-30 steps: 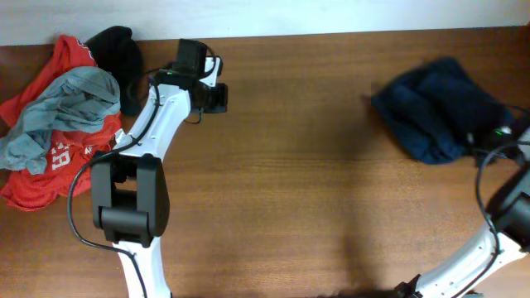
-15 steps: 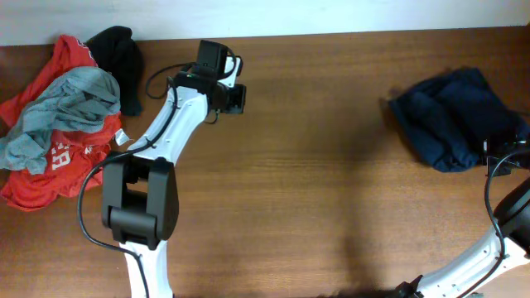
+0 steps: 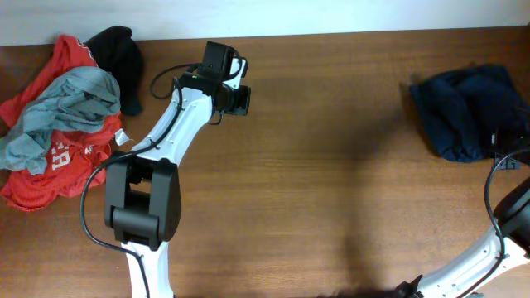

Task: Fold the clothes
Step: 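Drag the folded shorts rightward with the right gripper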

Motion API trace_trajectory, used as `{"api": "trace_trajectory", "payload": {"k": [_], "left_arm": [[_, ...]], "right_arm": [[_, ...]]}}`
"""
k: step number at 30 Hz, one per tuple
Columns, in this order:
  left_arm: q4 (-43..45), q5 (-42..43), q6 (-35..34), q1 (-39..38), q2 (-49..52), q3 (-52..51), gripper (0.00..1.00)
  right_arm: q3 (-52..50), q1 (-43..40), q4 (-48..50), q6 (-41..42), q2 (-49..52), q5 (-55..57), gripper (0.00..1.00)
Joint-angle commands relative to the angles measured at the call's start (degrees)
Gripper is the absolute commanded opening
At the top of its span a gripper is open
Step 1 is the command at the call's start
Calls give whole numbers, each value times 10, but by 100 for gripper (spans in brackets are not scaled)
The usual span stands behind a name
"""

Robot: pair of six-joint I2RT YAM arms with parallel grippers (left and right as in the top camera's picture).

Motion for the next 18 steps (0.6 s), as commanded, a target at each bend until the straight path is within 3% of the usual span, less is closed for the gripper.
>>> {"api": "trace_trajectory", "payload": {"k": [1, 3, 4, 6, 7, 9, 18], "left_arm": [[1, -13, 3, -1, -12, 0, 1], [1, -14, 3, -1, -12, 0, 1], [1, -13, 3, -1, -12, 0, 1], [1, -13, 3, -1, -12, 0, 1], [1, -13, 3, -1, -12, 0, 1], [1, -13, 3, -1, -12, 0, 1], [-1, -13, 3, -1, -12, 0, 1]], "right_arm": [[-10, 2, -6, 12, 14, 68, 4], [-10, 2, -19, 8, 14, 68, 5], [-10, 2, -30, -2, 14, 70, 16], [-10, 1, -43, -2, 14, 71, 29], [-10, -1, -49, -2, 14, 71, 49], [-10, -4, -60, -2, 14, 71, 69], [-10, -34, -114, -21, -9, 73, 71]]}}
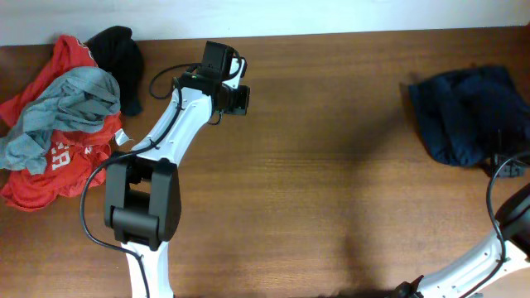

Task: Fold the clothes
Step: 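Drag the folded shorts rightward with the right gripper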

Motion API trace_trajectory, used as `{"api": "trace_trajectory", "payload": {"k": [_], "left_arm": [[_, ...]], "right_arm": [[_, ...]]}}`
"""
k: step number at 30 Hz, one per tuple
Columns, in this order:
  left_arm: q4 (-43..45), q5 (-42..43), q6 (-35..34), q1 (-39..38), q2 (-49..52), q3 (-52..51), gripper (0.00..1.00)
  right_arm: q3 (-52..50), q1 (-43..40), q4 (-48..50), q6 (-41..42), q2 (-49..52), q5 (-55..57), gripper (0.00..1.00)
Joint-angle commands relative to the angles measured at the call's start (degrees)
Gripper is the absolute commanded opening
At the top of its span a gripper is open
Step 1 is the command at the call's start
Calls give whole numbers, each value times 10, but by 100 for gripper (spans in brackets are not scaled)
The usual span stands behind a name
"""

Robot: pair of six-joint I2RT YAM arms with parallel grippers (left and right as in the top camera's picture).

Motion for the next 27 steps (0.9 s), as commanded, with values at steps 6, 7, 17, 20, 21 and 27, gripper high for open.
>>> {"api": "trace_trajectory", "payload": {"k": [6, 7, 17, 20, 21, 27], "left_arm": [[0, 18, 3, -1, -12, 0, 1], [0, 18, 3, -1, -12, 0, 1], [-3, 18, 3, -1, -12, 0, 1], [-5, 18, 3, -1, -12, 0, 1], [-5, 18, 3, -1, -12, 0, 1], [-5, 18, 3, -1, -12, 0, 1]], "right_arm": [[-21, -63, -31, -13, -86, 61, 71], [-21, -71, -29, -13, -114, 60, 74], [-20, -39, -20, -68, -206, 43, 99], [-20, -25, -34, -78, -206, 46, 99], [-20, -20, -35, -96, -206, 46, 99], [-24, 25, -57, -133, -191, 132, 27]]}}
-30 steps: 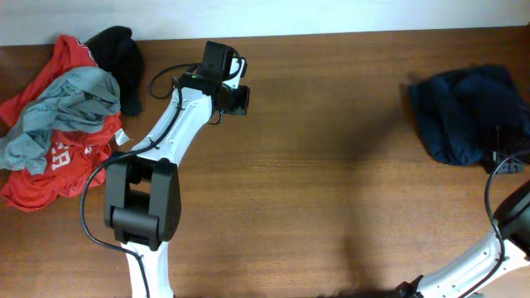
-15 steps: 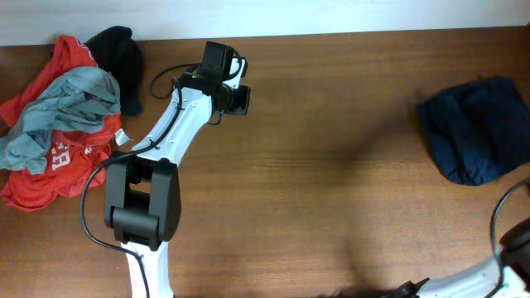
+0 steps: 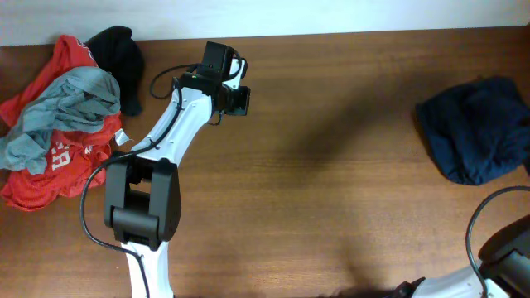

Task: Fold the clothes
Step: 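Drag the folded shorts rightward with the right gripper, then release the navy shorts at the right table edge and open the right gripper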

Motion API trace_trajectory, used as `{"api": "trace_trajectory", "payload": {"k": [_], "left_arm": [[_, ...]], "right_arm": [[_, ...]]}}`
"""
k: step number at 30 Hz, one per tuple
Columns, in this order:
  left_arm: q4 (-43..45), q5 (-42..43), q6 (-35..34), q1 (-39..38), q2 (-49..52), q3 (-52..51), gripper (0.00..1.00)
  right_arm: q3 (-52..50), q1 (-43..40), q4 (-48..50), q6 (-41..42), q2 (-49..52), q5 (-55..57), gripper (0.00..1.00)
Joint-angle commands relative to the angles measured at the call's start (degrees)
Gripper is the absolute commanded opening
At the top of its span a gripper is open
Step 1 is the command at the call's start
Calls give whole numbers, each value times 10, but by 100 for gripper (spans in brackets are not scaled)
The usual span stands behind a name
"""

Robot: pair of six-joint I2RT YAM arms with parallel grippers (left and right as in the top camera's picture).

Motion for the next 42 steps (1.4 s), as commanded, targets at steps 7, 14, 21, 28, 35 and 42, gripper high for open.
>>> {"api": "trace_trajectory", "payload": {"k": [7, 14, 21, 28, 35, 42], "left_arm": [[-1, 10, 3, -1, -12, 0, 1], [-1, 9, 3, -1, -12, 0, 1], [1, 9, 3, -1, -12, 0, 1], [1, 9, 3, -1, -12, 0, 1], [1, 9, 3, -1, -12, 0, 1], [2, 10, 3, -1, -12, 0, 1]], "right_arm": [[-39, 72, 0, -20, 61, 86, 4], [-75, 101, 59, -18, 97, 85, 4], [-96, 132, 136, 22, 123, 82, 4], [-96, 166, 205, 57, 139, 81, 4], [-90, 158, 209, 56, 138, 77, 4], [2, 130, 148, -9, 99, 38, 12]]}}
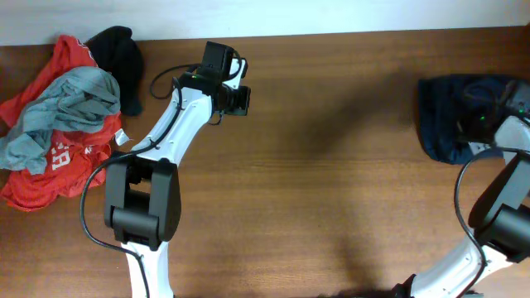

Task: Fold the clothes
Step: 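Release the navy shorts at the right table edge and open the right gripper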

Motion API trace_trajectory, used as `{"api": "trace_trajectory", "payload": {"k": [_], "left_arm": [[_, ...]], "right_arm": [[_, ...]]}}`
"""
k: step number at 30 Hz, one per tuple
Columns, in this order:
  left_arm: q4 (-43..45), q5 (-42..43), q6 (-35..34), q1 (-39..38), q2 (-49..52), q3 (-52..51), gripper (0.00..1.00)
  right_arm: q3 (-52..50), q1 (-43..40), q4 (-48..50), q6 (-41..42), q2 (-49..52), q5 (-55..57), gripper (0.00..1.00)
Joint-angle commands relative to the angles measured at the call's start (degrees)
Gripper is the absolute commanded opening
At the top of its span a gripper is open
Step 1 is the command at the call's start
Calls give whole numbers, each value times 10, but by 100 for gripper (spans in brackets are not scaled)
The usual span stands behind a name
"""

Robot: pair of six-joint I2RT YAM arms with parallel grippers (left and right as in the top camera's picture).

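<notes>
A navy garment (443,116) lies crumpled at the table's right edge. My right arm reaches in from the right, with its right gripper (480,122) over the middle of that garment. Its dark fingers blend into the cloth, so their state does not show. At the far left is a pile of clothes: a red shirt (50,161), a grey shirt (70,99) on top and a black garment (120,54) behind. My left gripper (240,99) hovers over bare wood at the upper middle, apart from any cloth, and its jaws are too small to read.
The brown wooden table (315,190) fills the view. The left arm's base and links (141,207) stand at the lower left. The right arm's cable and base (489,223) curve up the lower right edge. A pale wall strip runs along the far edge.
My right arm, then almost out of view at the right edge, now has its wrist over the navy garment. The garment looks more bunched toward the far side. The left arm has not moved.
At first my right gripper sat at the right edge on the navy garment, and was still there a moment later. Then the arm was almost out of view and the garment lay slightly nearer the right edge. Now the wrist is over it. The left arm and pile stayed put.
</notes>
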Motion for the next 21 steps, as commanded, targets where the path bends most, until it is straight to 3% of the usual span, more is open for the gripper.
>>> {"api": "trace_trajectory", "payload": {"k": [1, 7, 15, 16, 18, 21], "left_arm": [[1, 6, 3, -1, -12, 0, 1], [-4, 6, 3, -1, -20, 3, 1], [-18, -1, 14, 4, -102, 28, 1], [-19, -1, 29, 5, -131, 28, 7], [-20, -3, 50, 6, -169, 28, 21], [-23, -7, 81, 7, -225, 28, 50]], "right_arm": [[82, -14, -41, -54, -32, -13, 15], [210, -13, -168, -120, -63, -23, 19], [345, -13, -289, -226, -124, -151, 28], [368, -13, -319, -249, -144, -169, 44], [393, -12, -363, -266, -170, -170, 59], [413, -8, -421, -309, -219, -170, 66]]}}
